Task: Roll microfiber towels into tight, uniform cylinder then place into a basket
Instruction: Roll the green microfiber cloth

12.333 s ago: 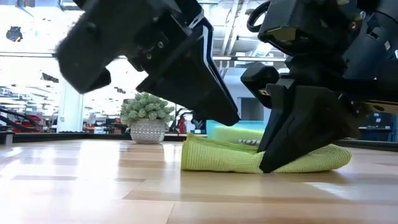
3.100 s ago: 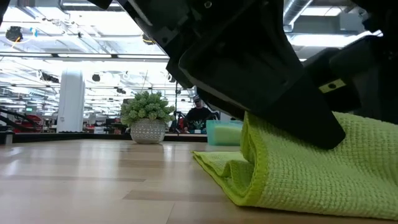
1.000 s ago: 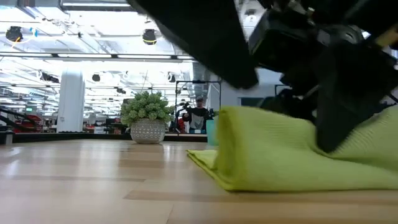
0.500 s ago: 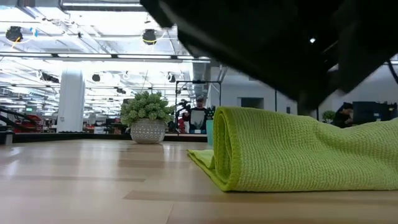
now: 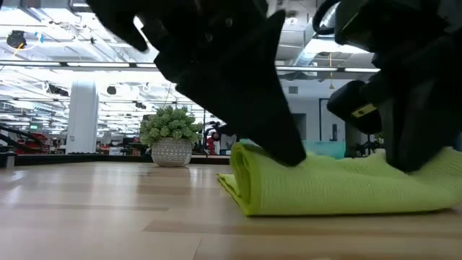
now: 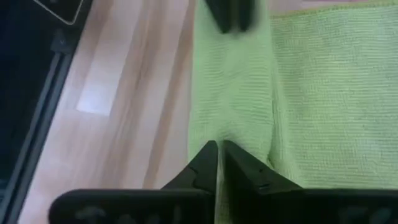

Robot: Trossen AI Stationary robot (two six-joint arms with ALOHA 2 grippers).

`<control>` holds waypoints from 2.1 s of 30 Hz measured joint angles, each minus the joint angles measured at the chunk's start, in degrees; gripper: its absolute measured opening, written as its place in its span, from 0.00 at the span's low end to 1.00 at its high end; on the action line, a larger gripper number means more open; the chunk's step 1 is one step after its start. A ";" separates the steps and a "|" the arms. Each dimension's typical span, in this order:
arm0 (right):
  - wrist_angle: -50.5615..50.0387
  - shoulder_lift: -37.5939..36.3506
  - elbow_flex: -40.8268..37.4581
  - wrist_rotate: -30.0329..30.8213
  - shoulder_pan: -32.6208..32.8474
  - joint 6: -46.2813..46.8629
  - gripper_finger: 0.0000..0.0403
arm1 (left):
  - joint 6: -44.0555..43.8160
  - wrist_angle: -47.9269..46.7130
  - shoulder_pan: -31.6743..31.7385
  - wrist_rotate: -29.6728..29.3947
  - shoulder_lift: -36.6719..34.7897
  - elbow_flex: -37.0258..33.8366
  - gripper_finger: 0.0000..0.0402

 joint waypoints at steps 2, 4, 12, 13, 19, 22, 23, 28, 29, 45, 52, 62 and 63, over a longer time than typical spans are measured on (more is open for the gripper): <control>-1.29 0.00 0.00 -0.02 -0.54 1.22 0.09 | -0.50 -0.36 0.00 -0.36 0.00 -0.88 0.09; -2.19 0.00 0.00 -0.02 -1.19 2.25 0.08 | -0.68 -0.51 0.00 -0.39 0.00 -1.66 0.09; -4.01 0.00 0.00 0.00 -1.38 4.01 0.06 | -1.40 -0.49 0.07 -0.93 0.00 -2.63 0.09; -4.06 0.00 0.00 -0.01 -1.14 4.01 0.06 | -1.39 -0.51 0.07 -0.93 0.00 -2.63 0.09; -5.27 -1.27 -0.09 0.47 -0.74 3.31 0.08 | -0.81 -0.50 0.07 -0.93 0.00 -2.63 0.09; -4.95 -3.32 0.10 2.32 -0.63 3.09 0.08 | -0.67 -0.47 0.07 -0.93 0.00 -2.63 0.09; -5.92 -3.75 0.03 2.95 -0.63 3.30 0.08 | -0.65 -0.40 0.07 -0.93 0.00 -2.63 0.09; -8.47 -3.67 0.00 4.26 -0.65 5.49 0.07 | 1.14 0.80 0.06 -1.10 0.00 -2.63 0.09; -8.90 -3.17 0.00 4.27 -0.65 6.07 0.06 | 1.75 1.42 0.04 -1.29 0.00 -2.63 0.09; -11.14 -1.10 0.00 5.71 0.51 9.59 0.07 | 6.77 2.52 0.86 -4.57 0.00 -3.86 0.09; -11.75 -3.59 -0.02 8.93 0.35 4.99 0.13 | 5.55 3.49 0.85 -2.68 -0.09 -5.58 0.09; 3.33 -3.08 0.02 9.30 5.74 -9.46 0.42 | 5.48 3.74 0.90 -2.45 -0.11 -5.69 0.09; 4.67 -1.80 0.00 9.97 6.15 -11.24 0.45 | 5.46 3.79 0.90 -2.42 -0.11 -5.69 0.09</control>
